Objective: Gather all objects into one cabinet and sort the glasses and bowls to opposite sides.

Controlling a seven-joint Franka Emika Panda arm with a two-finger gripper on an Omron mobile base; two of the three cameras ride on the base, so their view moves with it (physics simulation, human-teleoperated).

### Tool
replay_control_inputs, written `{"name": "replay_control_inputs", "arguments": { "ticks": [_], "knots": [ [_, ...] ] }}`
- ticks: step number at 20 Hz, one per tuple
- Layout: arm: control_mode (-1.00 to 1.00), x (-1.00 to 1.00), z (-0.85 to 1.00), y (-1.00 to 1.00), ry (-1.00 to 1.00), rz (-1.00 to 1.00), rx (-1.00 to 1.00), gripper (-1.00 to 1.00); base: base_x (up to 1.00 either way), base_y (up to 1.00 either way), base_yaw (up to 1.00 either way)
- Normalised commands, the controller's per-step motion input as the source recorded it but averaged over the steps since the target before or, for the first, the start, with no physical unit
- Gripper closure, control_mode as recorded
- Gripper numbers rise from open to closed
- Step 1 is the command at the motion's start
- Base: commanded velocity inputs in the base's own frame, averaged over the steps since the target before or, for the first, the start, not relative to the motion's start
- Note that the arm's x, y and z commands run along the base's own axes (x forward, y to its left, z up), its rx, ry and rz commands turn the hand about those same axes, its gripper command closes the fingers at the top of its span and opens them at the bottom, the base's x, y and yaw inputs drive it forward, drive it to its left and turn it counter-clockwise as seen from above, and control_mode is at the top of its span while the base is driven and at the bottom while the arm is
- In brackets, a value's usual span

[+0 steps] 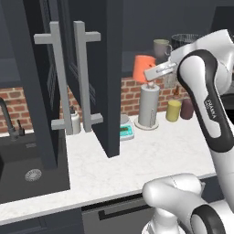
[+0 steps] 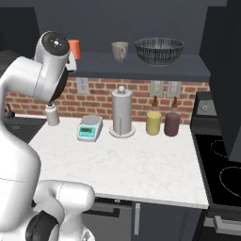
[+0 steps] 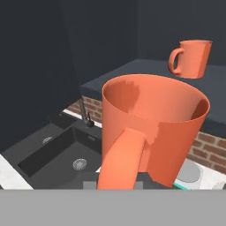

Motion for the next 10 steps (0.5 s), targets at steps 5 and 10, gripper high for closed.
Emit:
{"name": "replay_control_inputs", "arguments": {
  "ticks": [5,10],
  "knots": [
    [-1.00,0.40,0.13,0.23,0.00,0.00,0.00,1.00,0.00,0.00,0.00],
    [-1.00,0.35,0.07,0.27,0.00,0.00,-0.02,1.00,0.00,0.00,0.00]
  ]
}}
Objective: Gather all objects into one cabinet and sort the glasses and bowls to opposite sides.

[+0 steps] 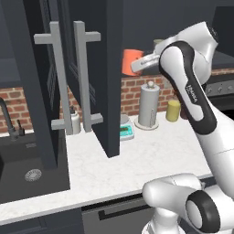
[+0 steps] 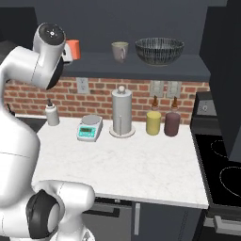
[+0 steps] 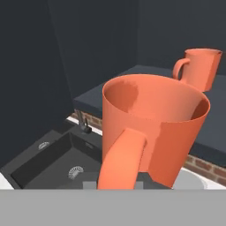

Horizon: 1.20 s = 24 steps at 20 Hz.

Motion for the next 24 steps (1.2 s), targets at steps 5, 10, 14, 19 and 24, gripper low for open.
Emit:
{"name": "replay_control_inputs", "arguments": {
  "ticks": [5,10,14,19,24],
  "knots": [
    [-1.00,0.48,0.00,0.26,0.00,0.00,-0.04,1.00,0.00,0.00,0.00],
    [-1.00,0.52,0.00,0.28,0.02,0.00,-0.02,1.00,0.00,0.00,0.00],
    [-1.00,0.41,0.00,0.32,0.09,0.00,-0.01,1.00,0.00,0.00,0.00],
    [-1.00,0.51,-0.02,0.36,0.06,0.00,-0.01,1.00,0.00,0.00,0.00],
    [-1.00,0.39,-0.09,0.15,0.00,0.00,0.00,1.00,0.00,0.00,0.00]
  ]
}}
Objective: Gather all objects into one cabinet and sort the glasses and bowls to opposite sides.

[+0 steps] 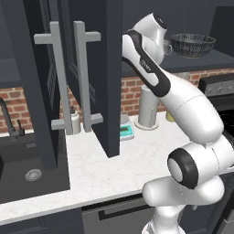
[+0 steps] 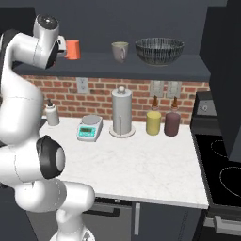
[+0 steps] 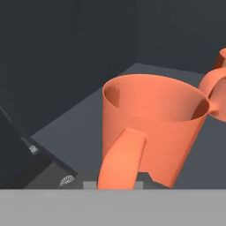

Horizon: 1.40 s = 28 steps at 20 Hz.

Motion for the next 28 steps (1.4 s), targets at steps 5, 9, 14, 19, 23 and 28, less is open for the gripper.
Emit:
{"name": "replay_control_inputs", "arguments": {
  "ticks": [5,9,14,19,23,28],
  "knots": [
    [-1.00,0.21,-0.20,0.05,0.00,0.00,0.00,1.00,0.00,0.00,0.00],
    [-1.00,0.07,-0.26,0.07,-0.05,0.00,-0.02,1.00,0.00,0.00,0.00],
    [-1.00,0.13,-0.14,0.08,-0.06,0.00,0.00,1.00,0.00,0.00,0.00],
    [-1.00,0.25,-0.02,0.10,-0.04,0.00,0.00,1.00,0.00,0.00,0.00],
    [-1.00,0.39,0.00,0.08,0.00,0.00,0.00,1.00,0.00,0.00,0.00],
    [-1.00,0.54,0.00,0.03,0.00,0.00,0.00,1.00,0.00,0.00,0.00]
  ]
}}
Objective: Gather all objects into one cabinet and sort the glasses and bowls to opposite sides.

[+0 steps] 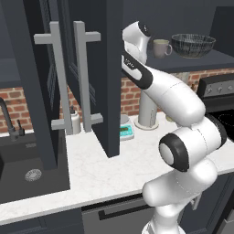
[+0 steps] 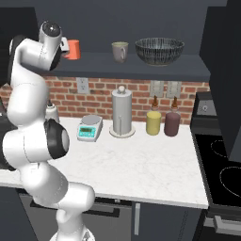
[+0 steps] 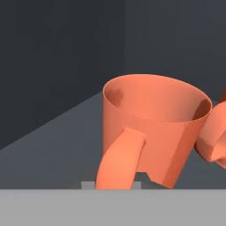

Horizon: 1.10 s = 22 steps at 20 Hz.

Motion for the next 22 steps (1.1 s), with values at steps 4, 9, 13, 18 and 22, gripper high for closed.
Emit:
{"name": "replay_control_inputs", "arguments": {
  "ticks": [4,9,13,18,22],
  "knots": [
    [-1.00,0.68,0.00,0.00,0.00,-0.02,0.00,1.00,0.00,0.00,0.00],
    [-1.00,0.52,0.00,0.02,0.00,-0.02,0.00,1.00,0.00,0.00,0.00],
    [-1.00,0.37,-0.01,0.08,0.00,-0.02,0.00,1.00,0.00,0.00,0.00],
    [-1.00,0.22,0.00,0.11,0.00,-0.01,0.00,1.00,0.00,0.00,0.00],
    [-1.00,0.14,0.00,0.12,0.00,-0.01,0.00,1.00,0.00,0.00,0.00]
  ]
}}
